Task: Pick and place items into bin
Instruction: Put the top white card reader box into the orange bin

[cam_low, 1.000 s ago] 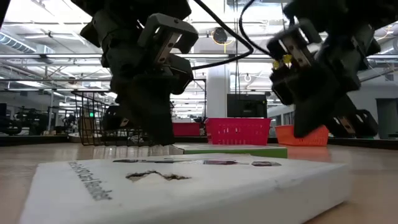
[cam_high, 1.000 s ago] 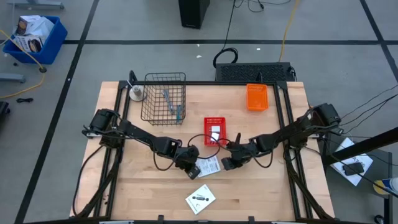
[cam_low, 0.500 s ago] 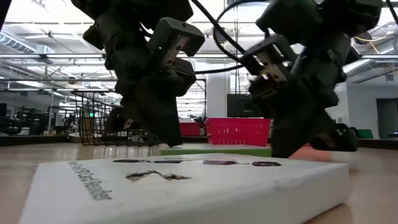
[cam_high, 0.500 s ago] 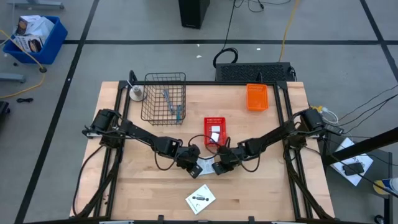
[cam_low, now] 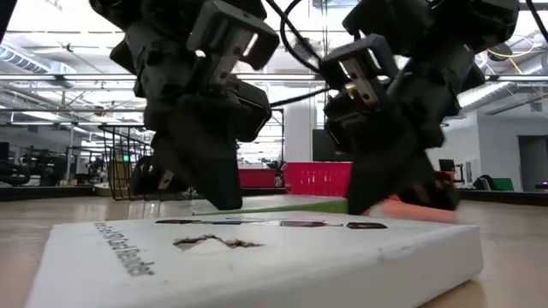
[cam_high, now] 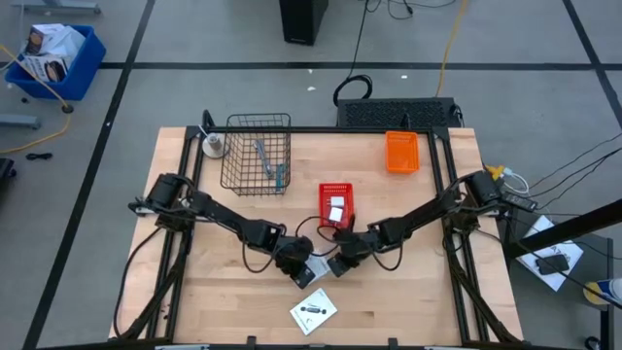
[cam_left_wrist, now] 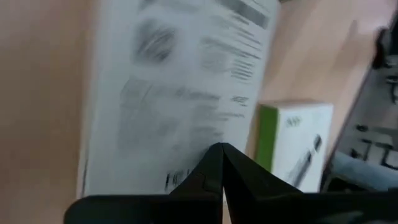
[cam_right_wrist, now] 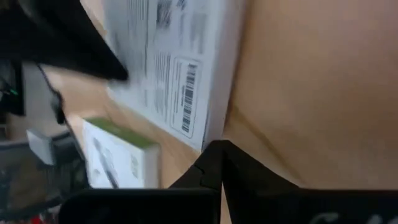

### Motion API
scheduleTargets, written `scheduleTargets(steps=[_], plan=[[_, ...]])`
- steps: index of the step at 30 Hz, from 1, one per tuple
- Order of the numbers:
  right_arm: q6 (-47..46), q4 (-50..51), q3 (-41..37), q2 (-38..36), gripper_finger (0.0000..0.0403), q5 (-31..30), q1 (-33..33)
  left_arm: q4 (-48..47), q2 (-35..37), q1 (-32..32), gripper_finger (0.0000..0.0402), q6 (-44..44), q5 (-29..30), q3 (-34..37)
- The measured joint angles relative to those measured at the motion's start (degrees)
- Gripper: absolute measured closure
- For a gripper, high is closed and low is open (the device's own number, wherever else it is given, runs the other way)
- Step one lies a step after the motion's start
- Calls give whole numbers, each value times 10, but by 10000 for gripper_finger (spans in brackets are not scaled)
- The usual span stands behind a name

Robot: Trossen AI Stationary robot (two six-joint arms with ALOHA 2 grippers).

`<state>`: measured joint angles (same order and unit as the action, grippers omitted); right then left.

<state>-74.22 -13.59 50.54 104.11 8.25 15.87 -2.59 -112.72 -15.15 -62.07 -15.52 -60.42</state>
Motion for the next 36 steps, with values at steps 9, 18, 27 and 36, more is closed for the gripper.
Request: scheduleTargets(steps=[9,18,27,36], plan=[[-8,21,4,-8,403,10,0,69,0,6,398,-7,16,2],[-27,24,4,-14,403,24,5,-53,97,3,398,43,66,3],[-30,50,3,-14,403,24,12,-286,136,16,398,71,156,6],[-43,58,3,-14,403,1,10,-202,69,29,396,69,69,4]])
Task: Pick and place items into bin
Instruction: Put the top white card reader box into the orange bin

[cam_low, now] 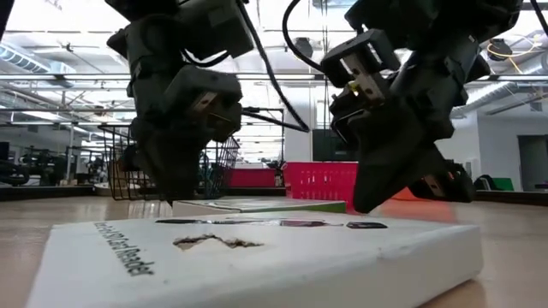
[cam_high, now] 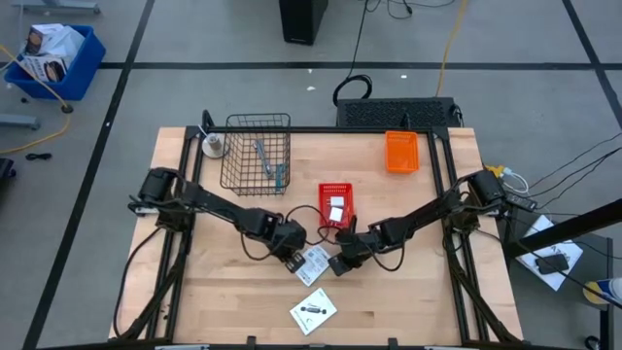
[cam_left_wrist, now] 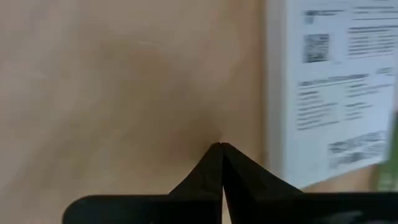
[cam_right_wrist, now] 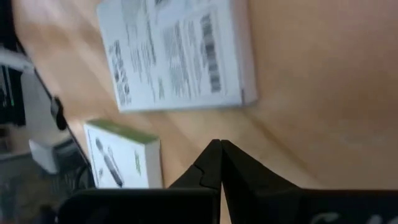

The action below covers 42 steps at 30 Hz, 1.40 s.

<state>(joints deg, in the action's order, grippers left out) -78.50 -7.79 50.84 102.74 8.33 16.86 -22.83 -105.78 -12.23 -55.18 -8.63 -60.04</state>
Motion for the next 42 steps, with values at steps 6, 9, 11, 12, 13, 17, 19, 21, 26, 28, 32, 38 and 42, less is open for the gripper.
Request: scheduleTargets(steps=[6,9,11,12,13,17,19,21,26,28,32,38,42], plan=[[-2,15,0,0,403,-24,-7,61,-5,-10,396,-38,-29,-1],[-1,30,0,0,403,-26,-8,91,-7,-10,397,-66,-53,-1],[-1,29,0,0,403,-26,-8,100,-11,-10,399,-77,-57,-1],[0,28,0,0,403,-26,-8,101,-11,-11,397,-83,-57,0],[0,28,0,0,403,-26,-8,106,-11,-11,395,-87,-58,0],[0,26,-1,0,403,-26,-8,149,-11,-11,392,-101,-68,-1],[-1,14,-1,0,403,-26,-8,173,-11,-11,397,-104,-68,-1],[-1,0,-1,0,403,-27,-8,182,-10,-11,398,-113,-69,-2],[1,4,0,0,403,-33,-11,159,-10,-11,398,-124,-67,-2],[4,15,-1,0,403,-23,-12,144,-9,-11,398,-123,-60,-1],[7,24,-1,0,403,-21,-10,89,-1,-14,398,-122,-41,-4],[4,20,-1,0,403,-21,-10,80,-3,-14,394,-115,-33,-3],[0,18,-1,0,403,-20,-11,109,-3,-12,398,-120,-31,-3]])
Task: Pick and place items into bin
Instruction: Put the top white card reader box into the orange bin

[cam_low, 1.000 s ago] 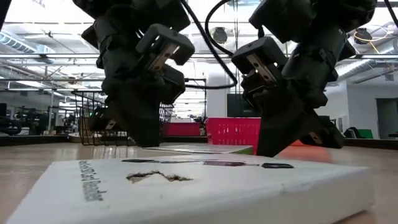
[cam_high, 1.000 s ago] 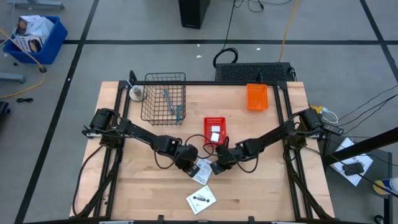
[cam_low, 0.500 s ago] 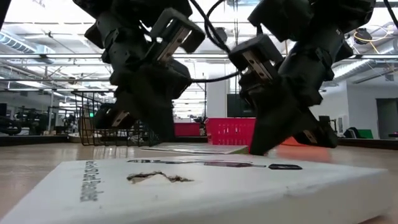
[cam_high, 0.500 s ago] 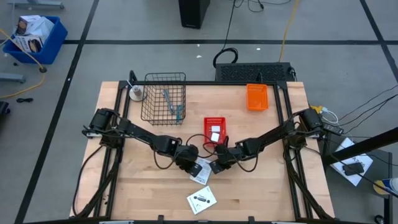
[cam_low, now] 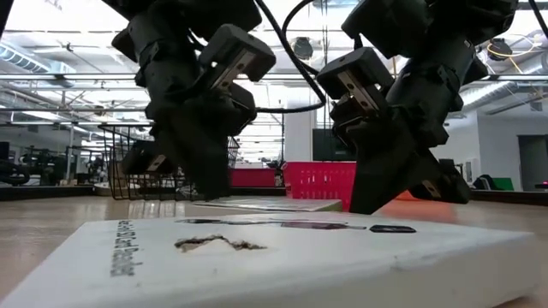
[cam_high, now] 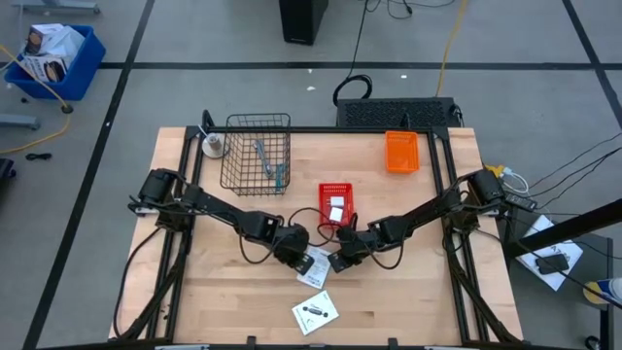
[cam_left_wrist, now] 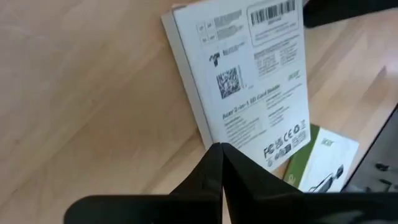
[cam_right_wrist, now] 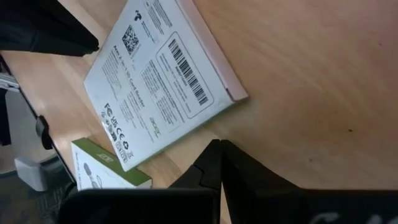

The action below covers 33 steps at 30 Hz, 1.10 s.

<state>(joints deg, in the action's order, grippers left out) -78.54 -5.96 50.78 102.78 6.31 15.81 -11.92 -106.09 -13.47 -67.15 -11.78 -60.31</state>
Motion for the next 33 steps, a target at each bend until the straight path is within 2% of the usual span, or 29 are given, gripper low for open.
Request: scheduleTargets(steps=[8,14,33], plan=[[-26,-60,1,36,403,41,0,8,-33,0,397,-12,-38,0],[-29,-96,6,49,403,44,-1,18,-36,2,397,-18,-37,0],[13,-164,11,50,403,14,-1,83,-36,5,397,-39,-32,0]])
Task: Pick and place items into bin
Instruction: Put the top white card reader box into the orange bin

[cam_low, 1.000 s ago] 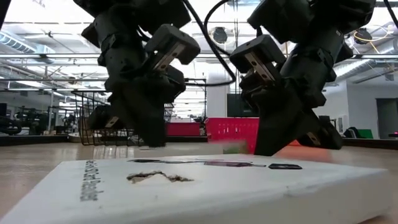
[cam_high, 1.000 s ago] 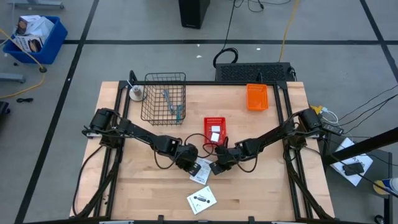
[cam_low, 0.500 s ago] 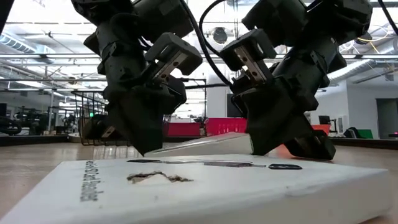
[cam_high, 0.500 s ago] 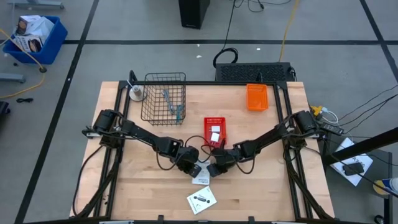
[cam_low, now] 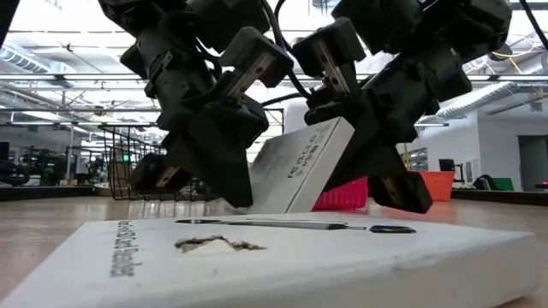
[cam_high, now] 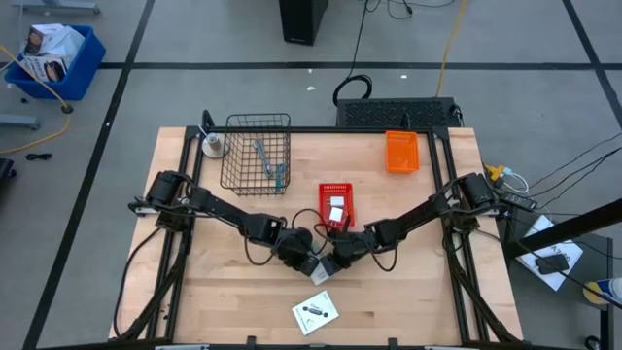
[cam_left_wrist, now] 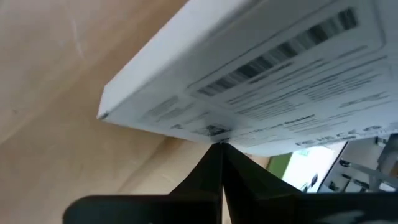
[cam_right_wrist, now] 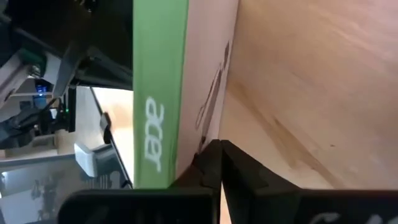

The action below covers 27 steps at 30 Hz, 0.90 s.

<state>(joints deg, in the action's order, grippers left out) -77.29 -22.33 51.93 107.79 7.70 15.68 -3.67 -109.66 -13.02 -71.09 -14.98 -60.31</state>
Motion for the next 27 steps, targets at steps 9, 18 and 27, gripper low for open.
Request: scheduleTargets(steps=[9,18,27], plan=[[0,-4,0,-11,403,17,1,-9,0,0,393,3,0,0],[-7,-38,0,-15,403,39,1,-7,0,0,383,5,0,0],[-9,-42,0,-15,403,44,1,-2,0,0,397,5,0,0]])
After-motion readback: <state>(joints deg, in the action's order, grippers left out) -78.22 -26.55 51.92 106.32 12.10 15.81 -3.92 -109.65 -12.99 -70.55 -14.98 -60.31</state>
